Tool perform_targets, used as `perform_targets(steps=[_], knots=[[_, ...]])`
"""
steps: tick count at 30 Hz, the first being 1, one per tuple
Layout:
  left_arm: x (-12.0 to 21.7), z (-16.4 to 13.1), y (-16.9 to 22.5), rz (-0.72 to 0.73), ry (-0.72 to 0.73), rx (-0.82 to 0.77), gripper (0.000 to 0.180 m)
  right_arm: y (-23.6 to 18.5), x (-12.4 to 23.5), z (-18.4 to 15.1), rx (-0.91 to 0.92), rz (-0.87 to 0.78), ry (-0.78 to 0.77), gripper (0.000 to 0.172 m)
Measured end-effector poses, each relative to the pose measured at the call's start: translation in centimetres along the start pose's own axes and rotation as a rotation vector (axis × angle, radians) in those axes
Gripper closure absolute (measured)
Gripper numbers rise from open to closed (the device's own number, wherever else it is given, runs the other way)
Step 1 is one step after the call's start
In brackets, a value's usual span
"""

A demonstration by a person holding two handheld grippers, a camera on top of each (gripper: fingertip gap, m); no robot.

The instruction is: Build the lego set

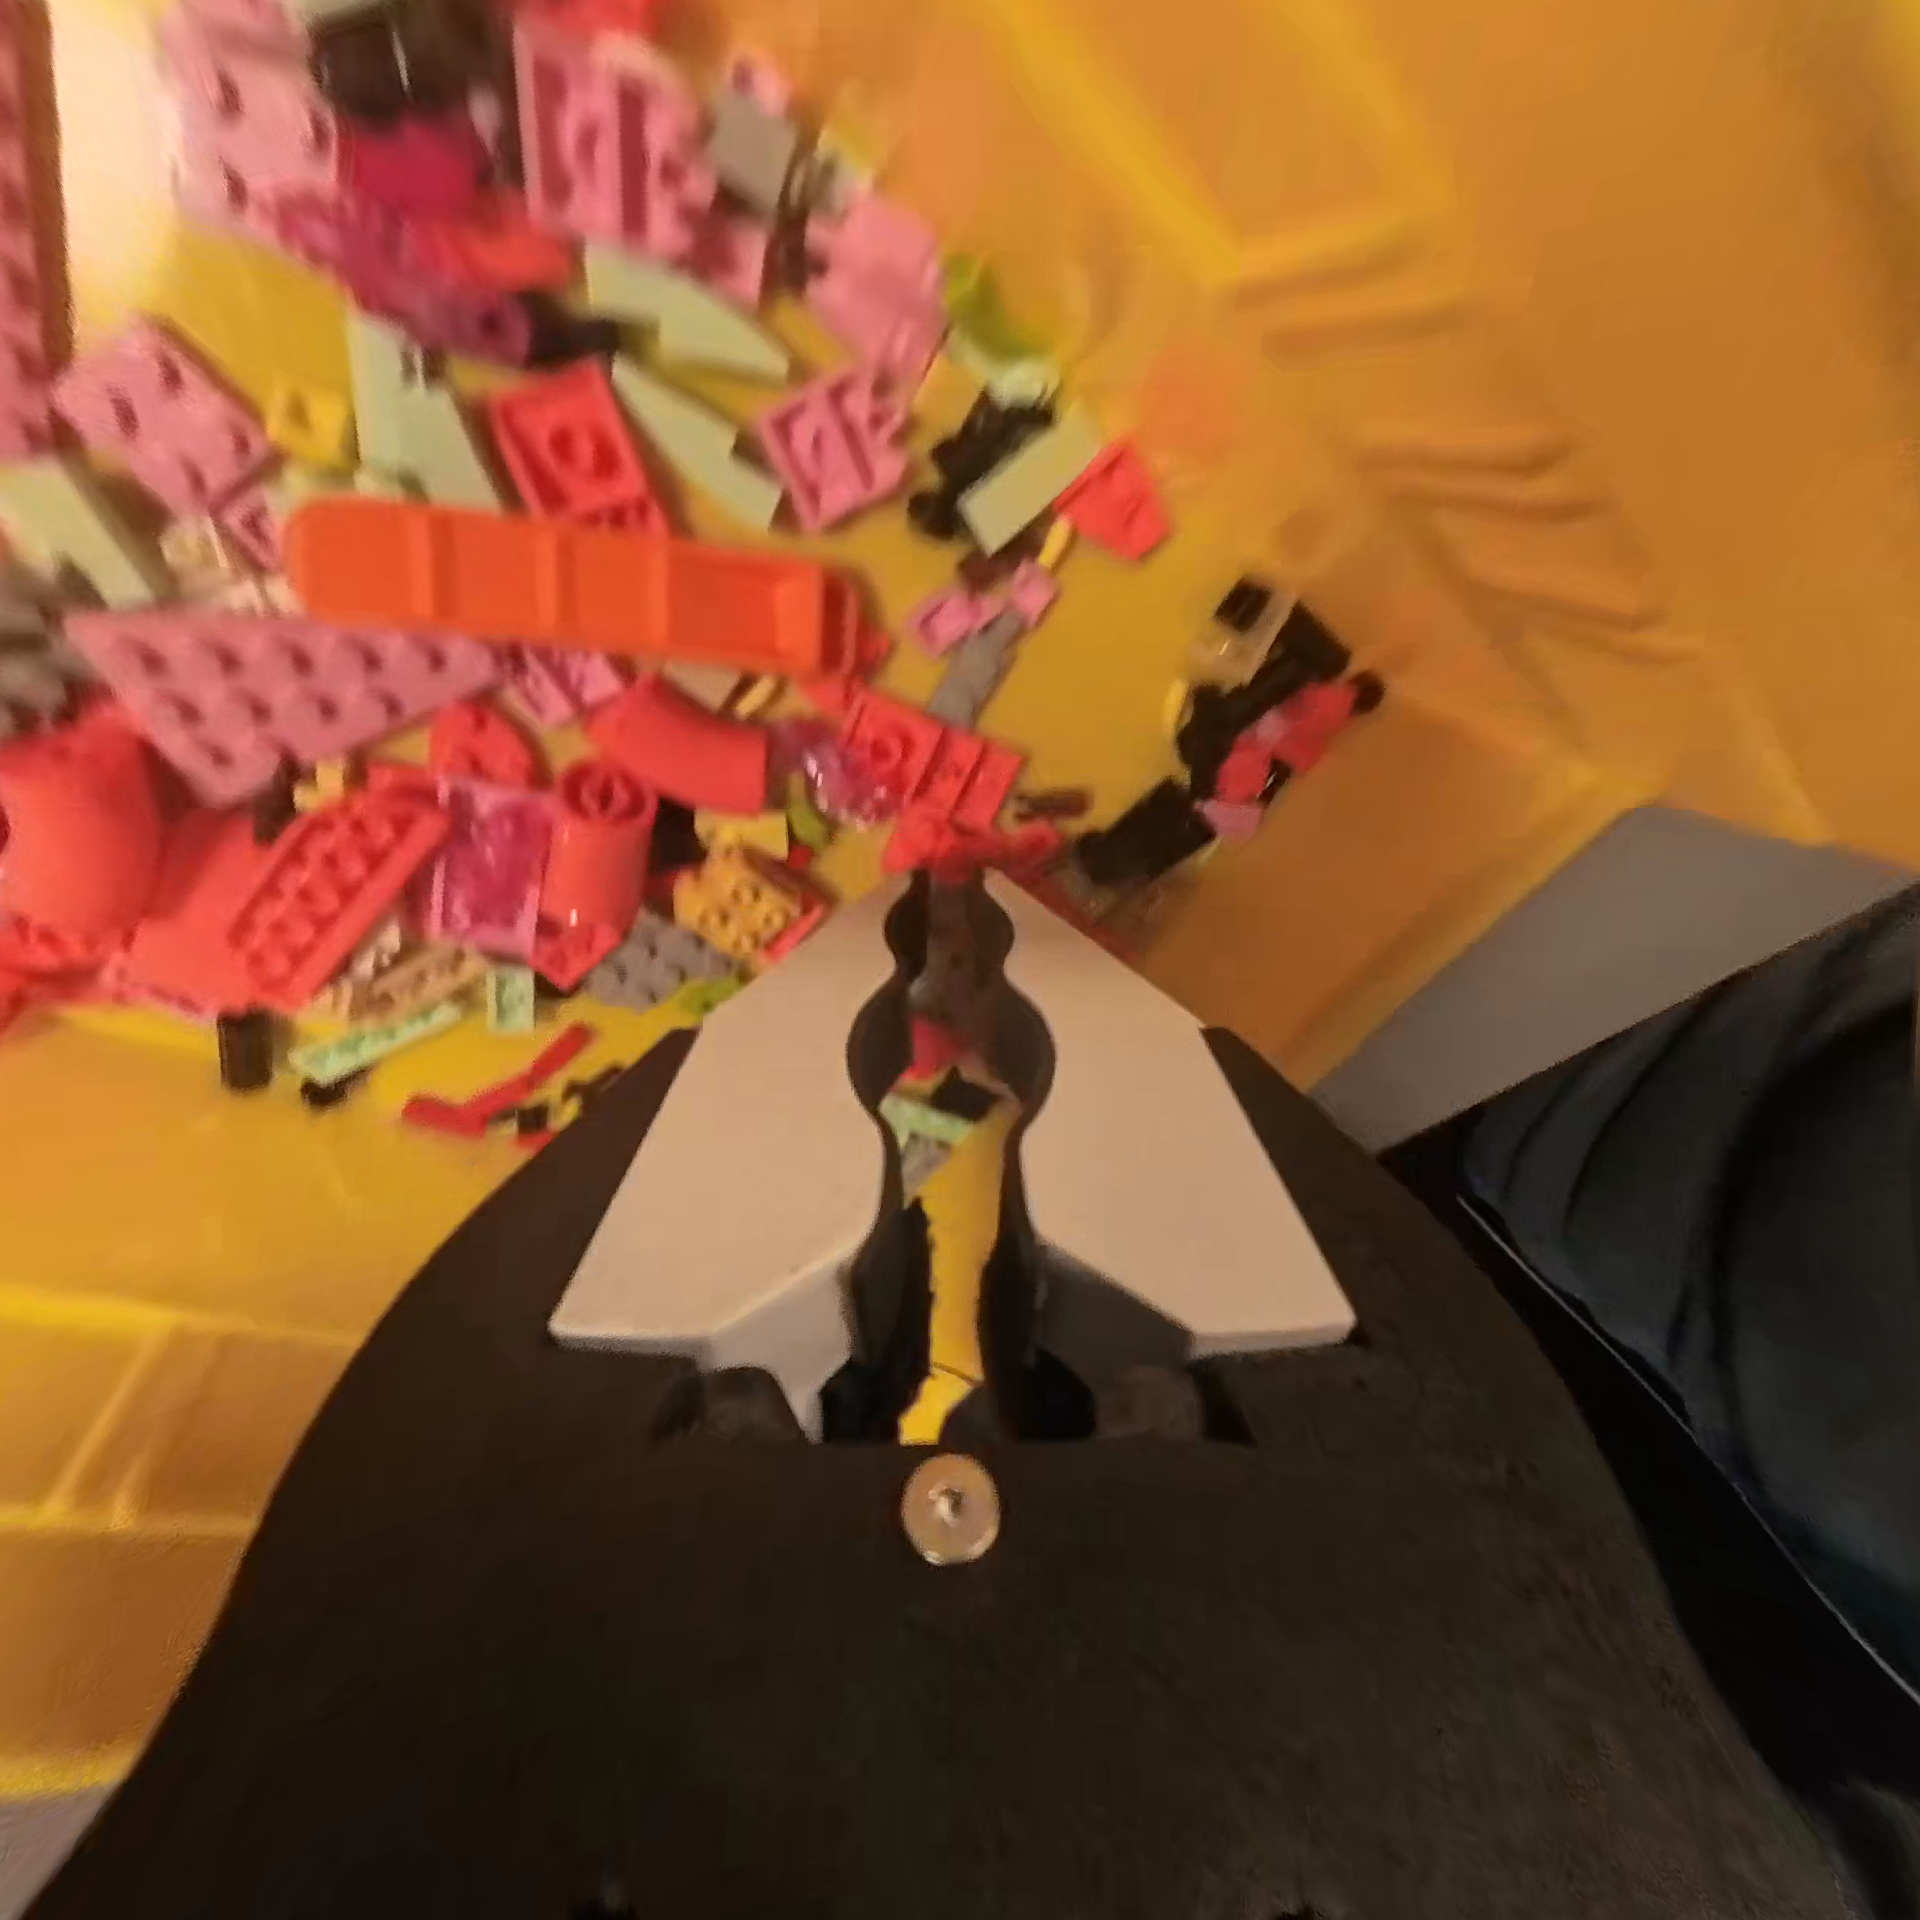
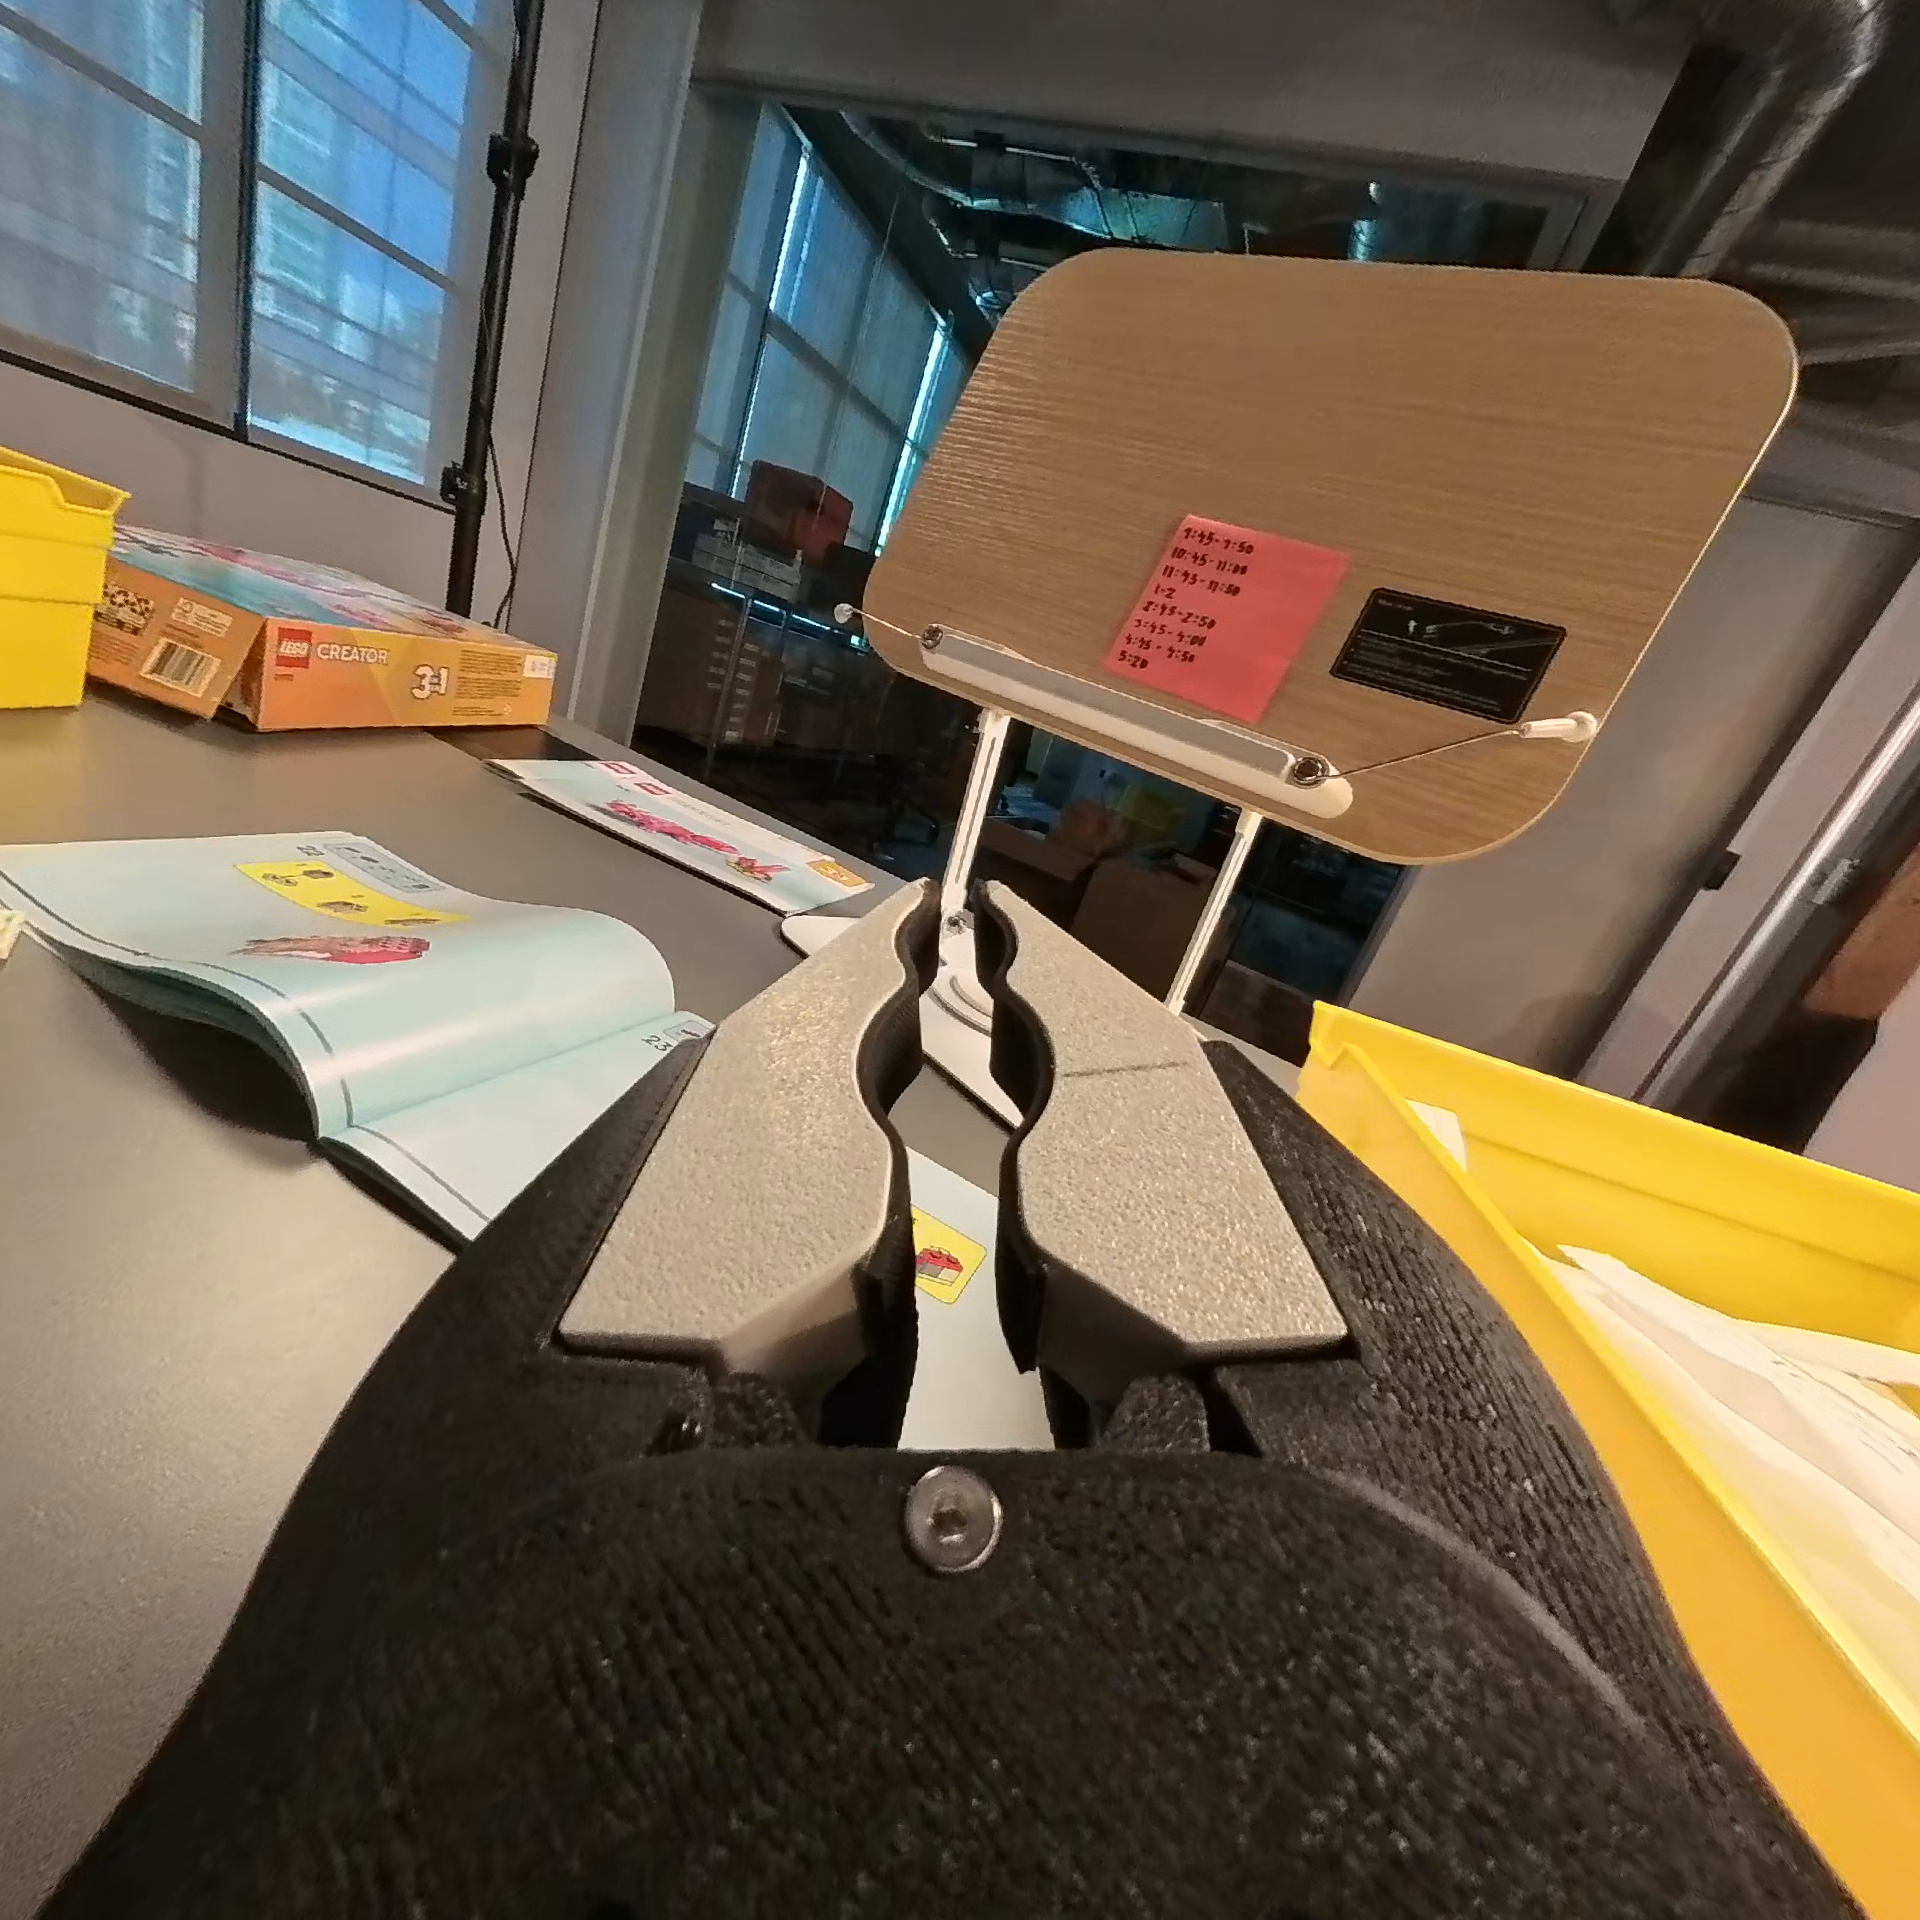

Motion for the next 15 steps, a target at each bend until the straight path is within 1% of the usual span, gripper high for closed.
perform_targets(steps=[5, 8, 9, 13, 15], knots=[[0.2, -2.2, -0.5, -0.014, -0.099, 0.079, 0.177, -0.2, 0.0, 0.0, 0.002, 0.012, 0.003, 0.168], [-0.3, -3.2, -0.4, -0.017, -0.154, 0.084, 0.177, -0.2, 0.0, 0.1, 0.000, 0.014, 0.005, 0.168], [-0.5, -3.4, -0.3, -0.014, -0.166, 0.078, 0.180, -0.2, 0.0, 0.1, -0.003, 0.016, 0.007, 0.168], [-0.5, -2.6, -0.3, 0.032, -0.132, 0.022, 0.180, -0.3, 0.0, 0.1, -0.004, 0.018, 0.008, 0.168], [-0.6, -1.5, 0.0, 0.031, -0.073, -0.012, 0.180, -0.3, 0.0, 0.1, -0.004, 0.019, 0.008, 0.168]])
Point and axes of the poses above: each gripper's, where its closed fingertips meet, x back along the fingers, z out of its top, y = z × x across the jaws, the point moved 1 cm from there along x, back along the fingers, and after that the axes turned 8 degrees about x, right-handed, at the moved point
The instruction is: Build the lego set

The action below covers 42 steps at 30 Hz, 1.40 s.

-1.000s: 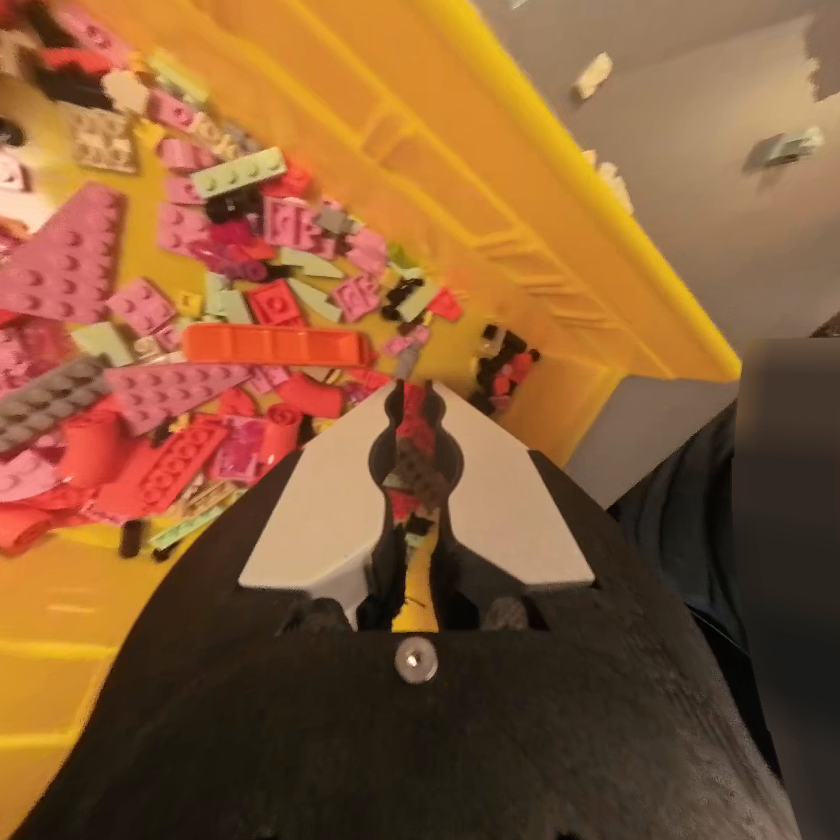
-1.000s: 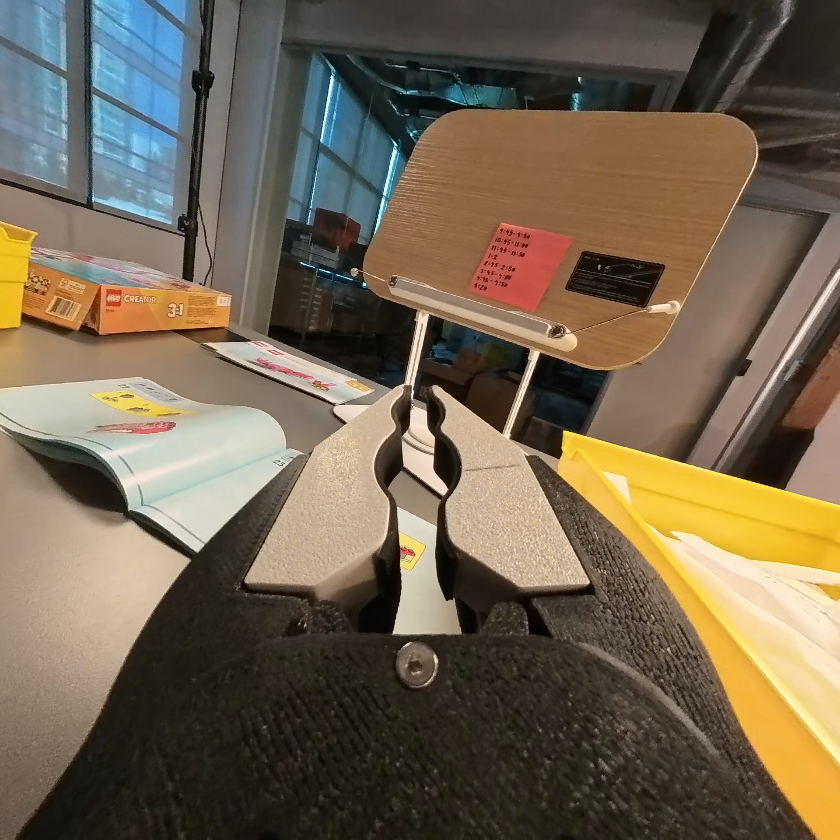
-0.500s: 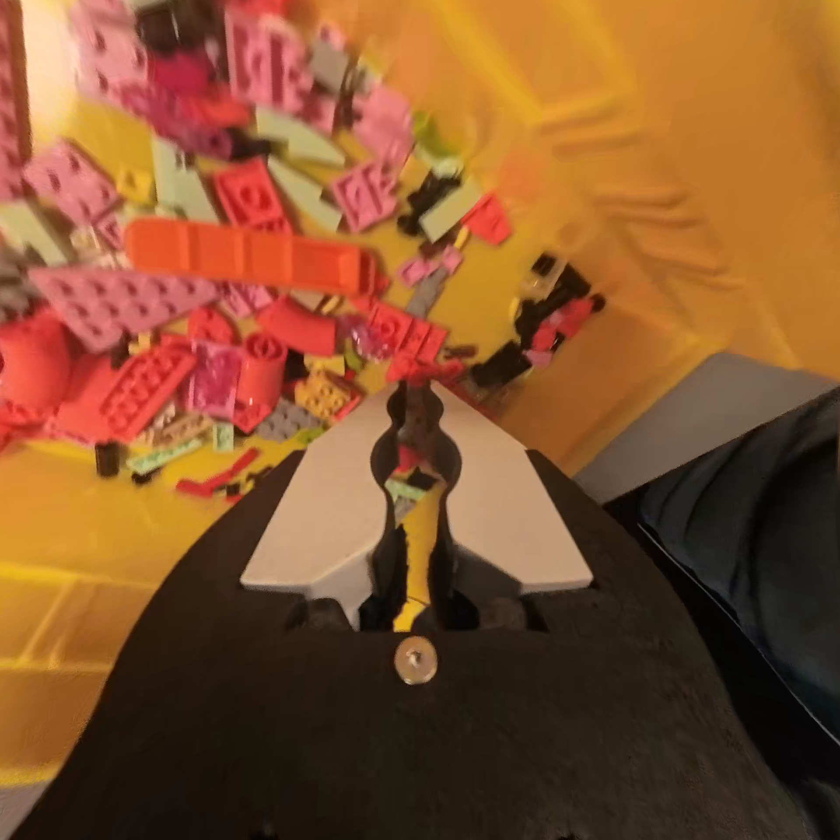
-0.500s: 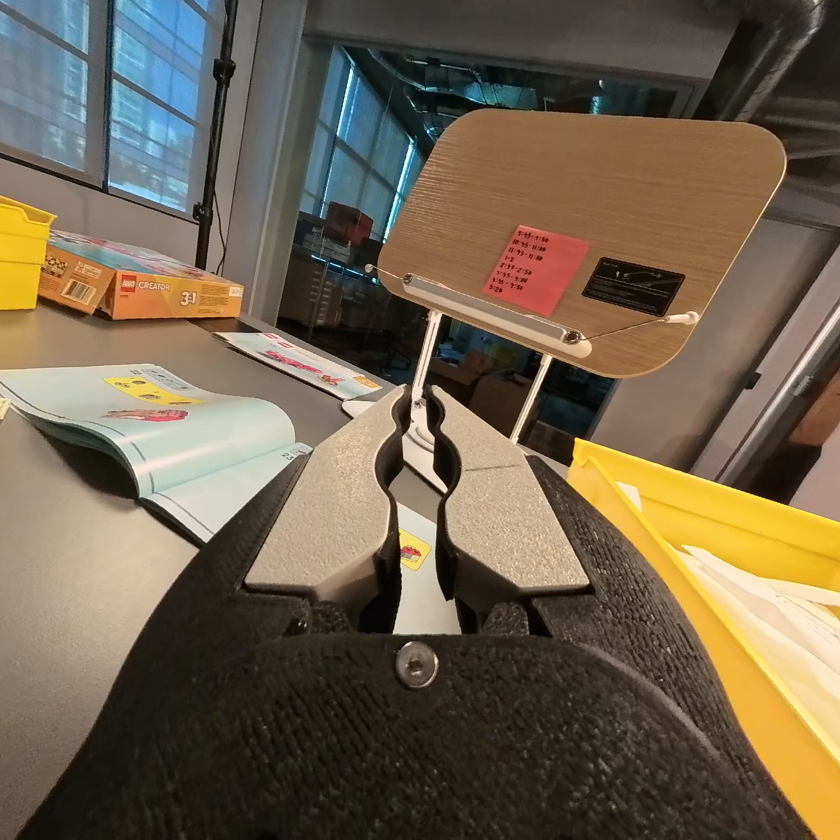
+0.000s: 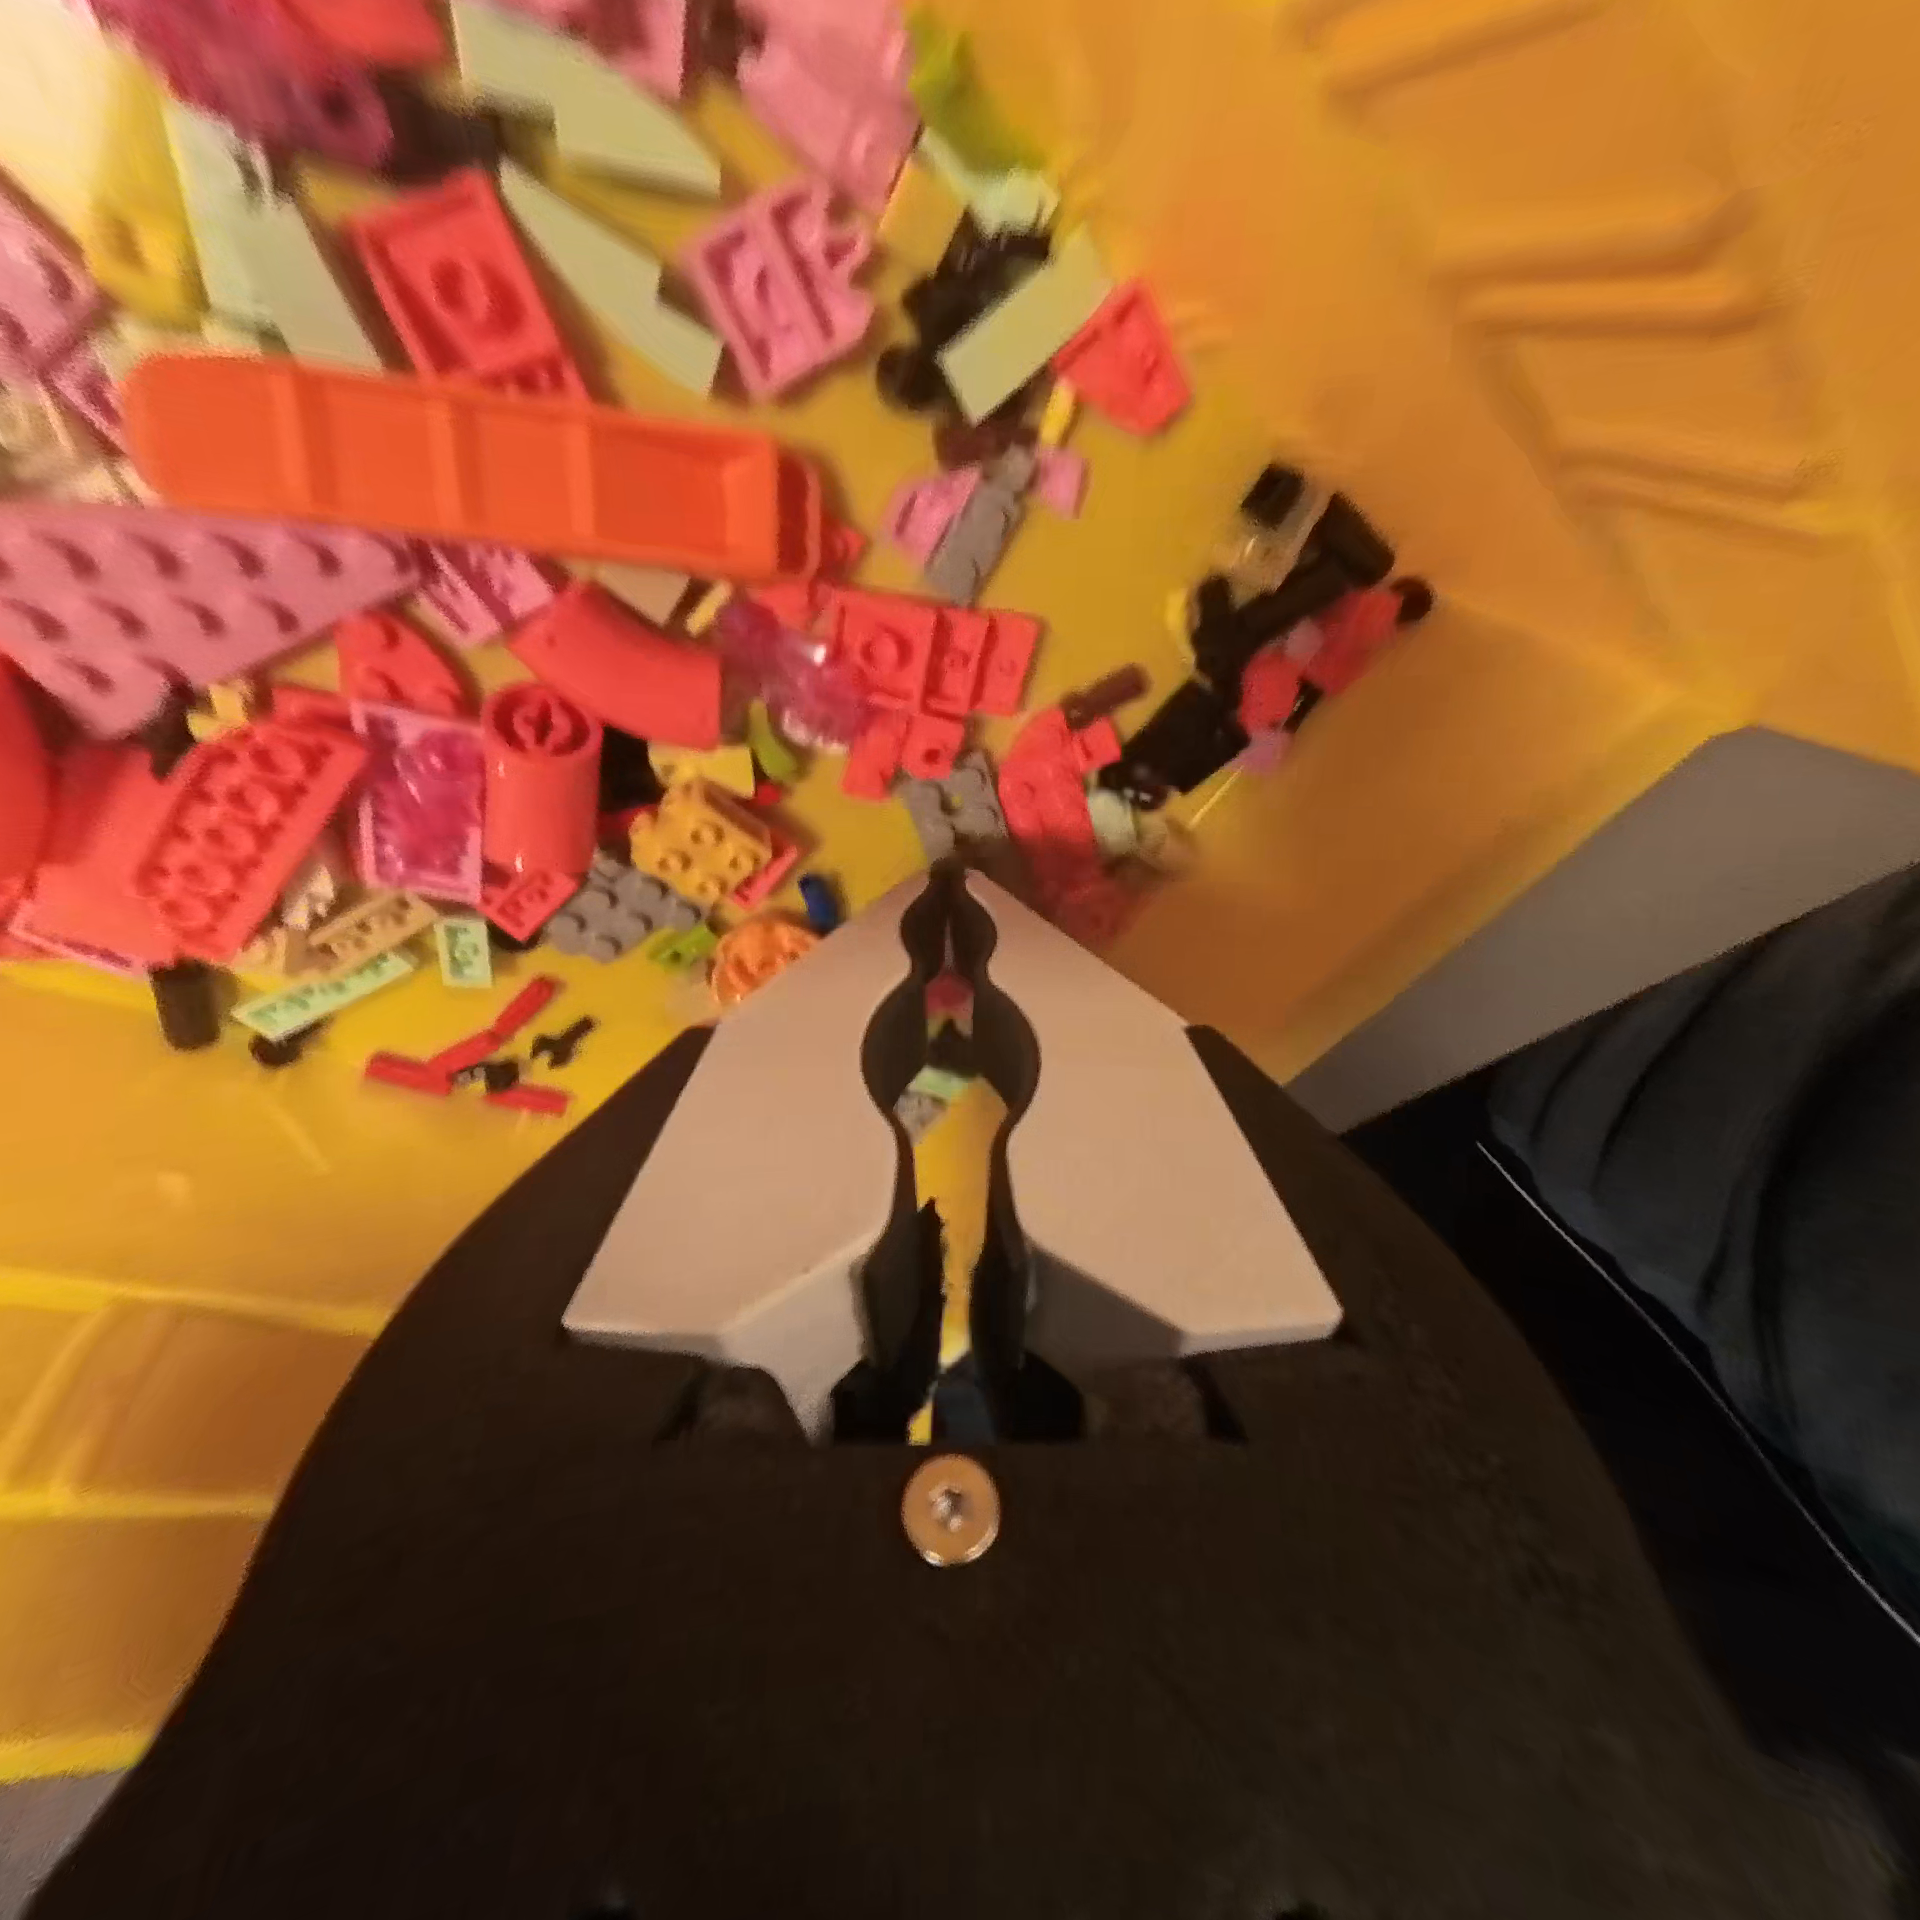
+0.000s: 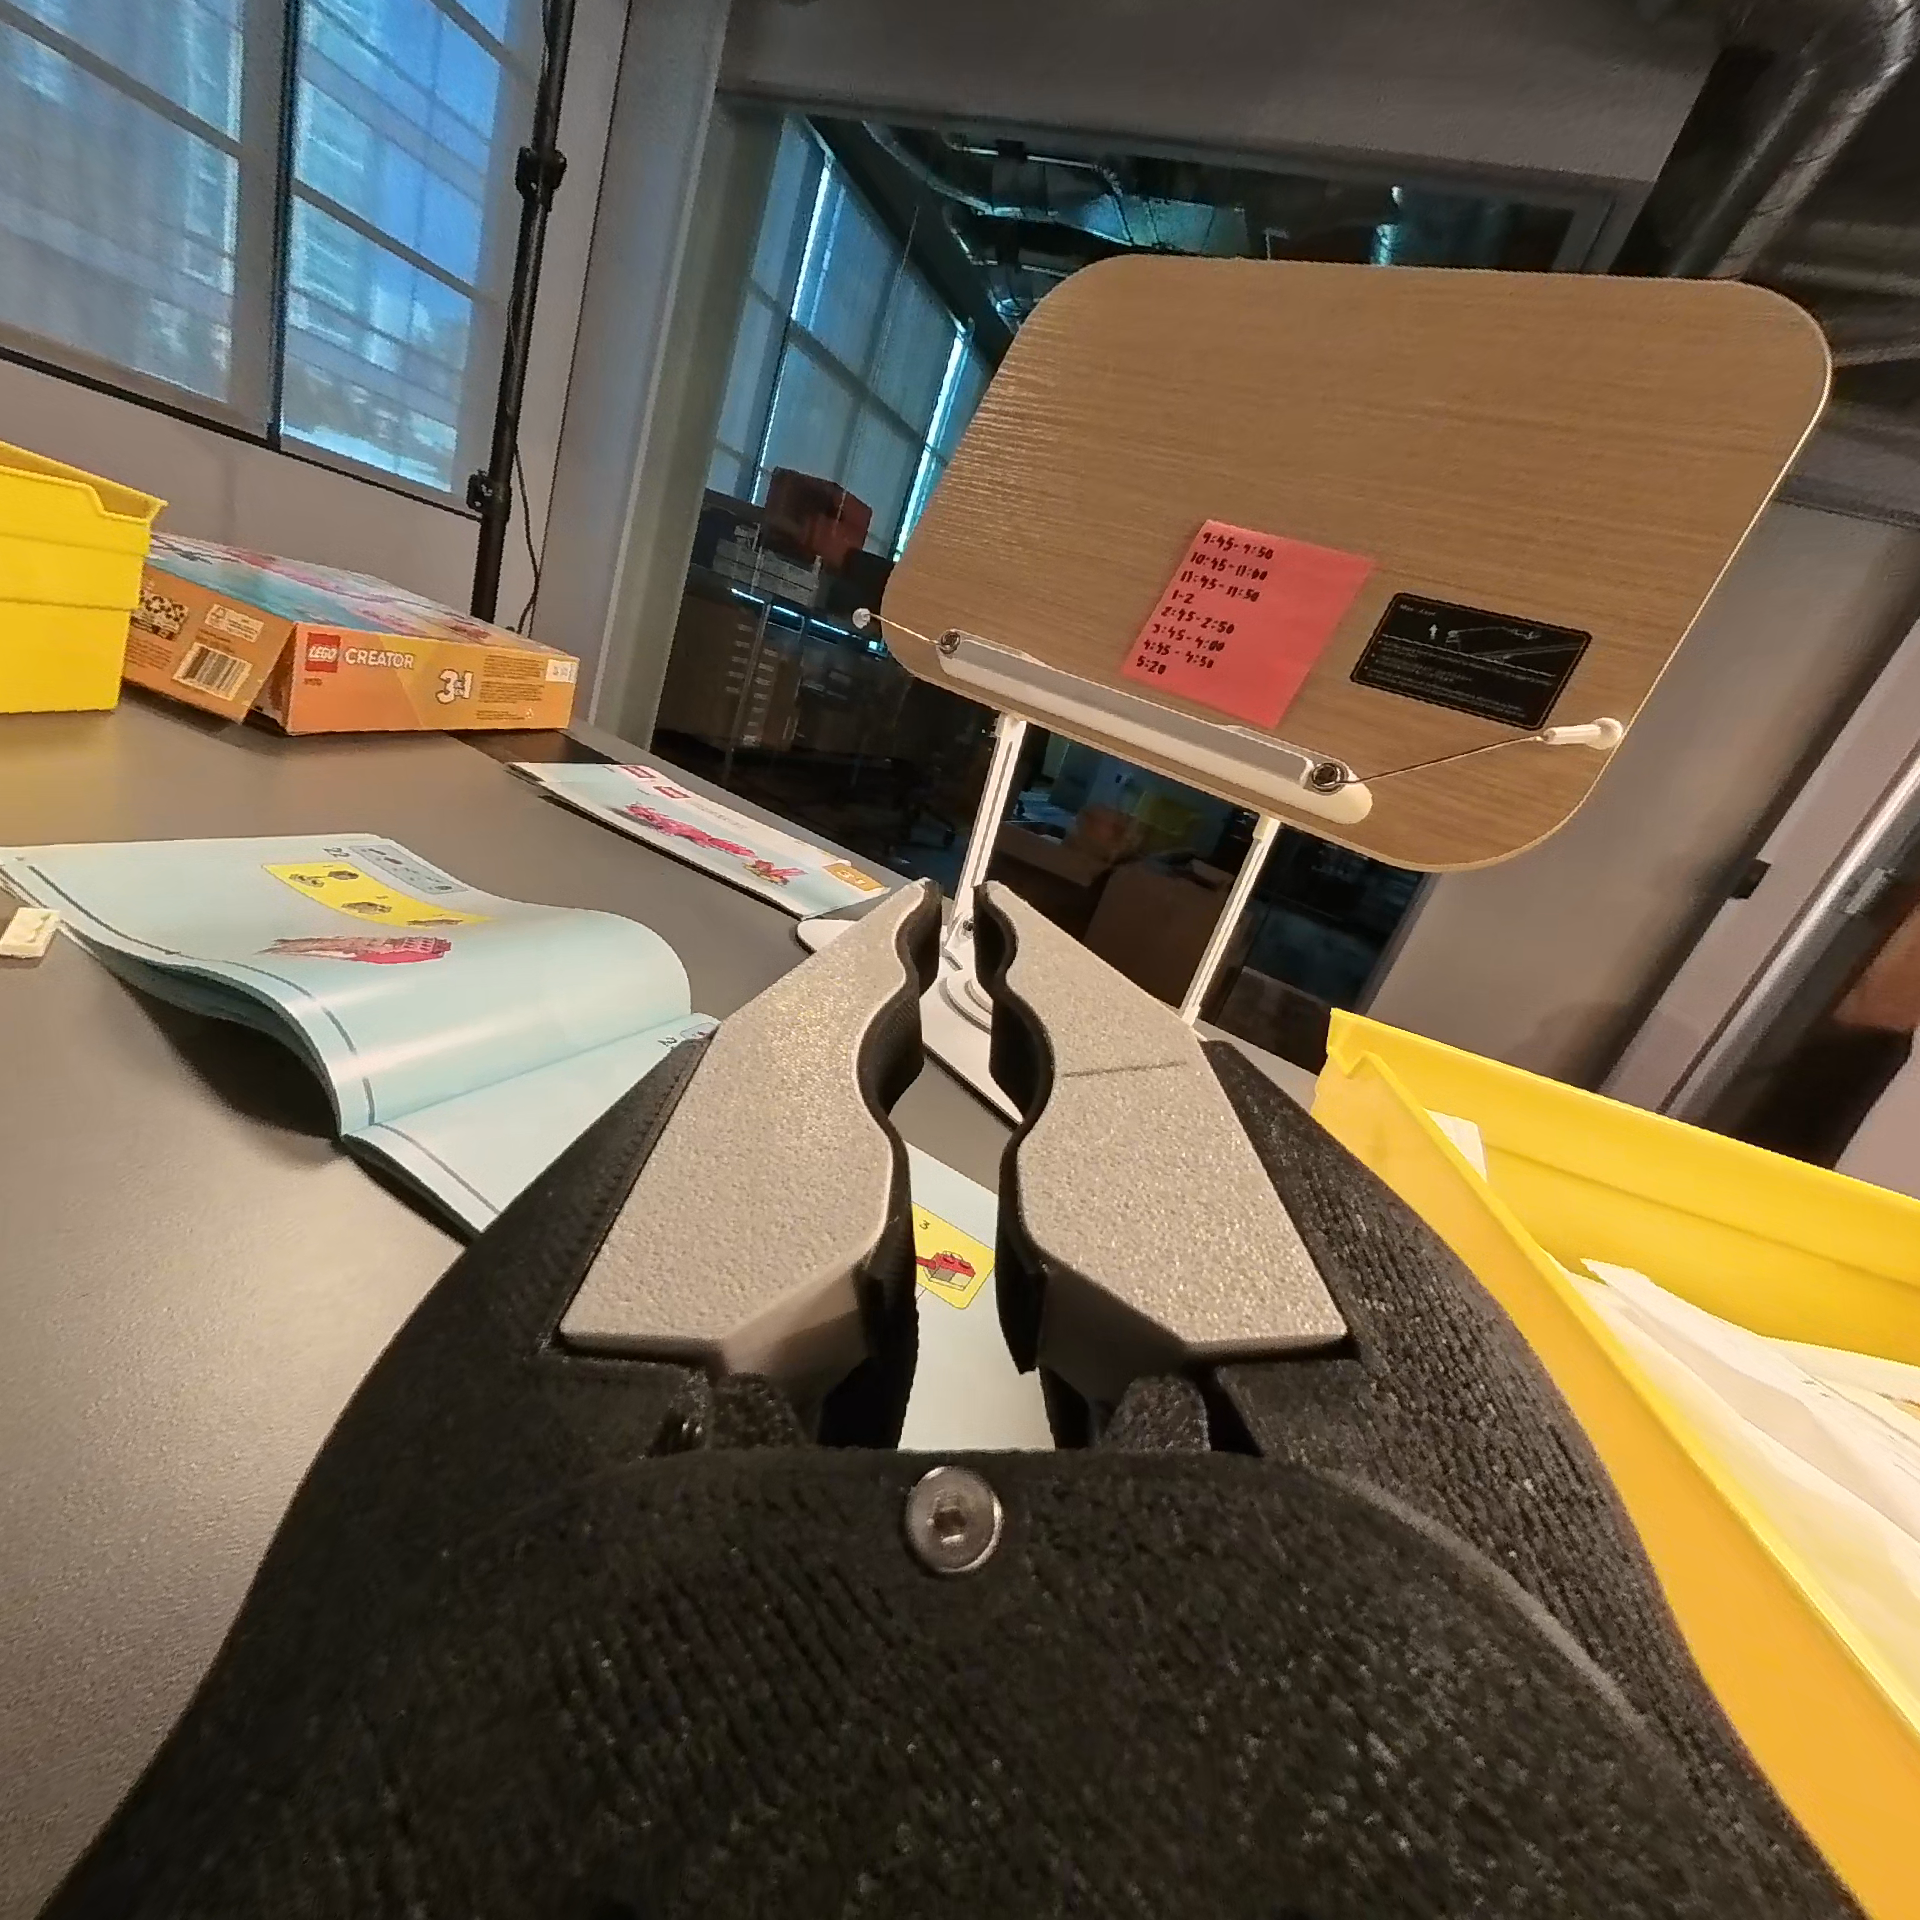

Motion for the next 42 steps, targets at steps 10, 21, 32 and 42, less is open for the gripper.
perform_targets(steps=[10, 21, 32, 42], knots=[[1.3, -1.8, -4.5, 0.231, -0.094, 0.088, 0.180, 0.0, 0.0, 0.0, -0.007, 0.002, 0.003, 0.168], [0.2, -3.2, -5.7, 0.255, -0.162, 0.101, 0.180, -0.1, 0.0, 0.1, -0.012, 0.012, 0.008, 0.168], [2.5, 4.0, 0.5, -0.102, 0.301, 0.014, 0.153, -0.1, 0.0, 0.2, -0.019, 0.016, 0.014, 0.168], [0.7, 3.0, -0.6, 0.027, 0.201, 0.004, 0.147, -0.2, 0.0, 0.2, -0.022, 0.019, 0.016, 0.168]])
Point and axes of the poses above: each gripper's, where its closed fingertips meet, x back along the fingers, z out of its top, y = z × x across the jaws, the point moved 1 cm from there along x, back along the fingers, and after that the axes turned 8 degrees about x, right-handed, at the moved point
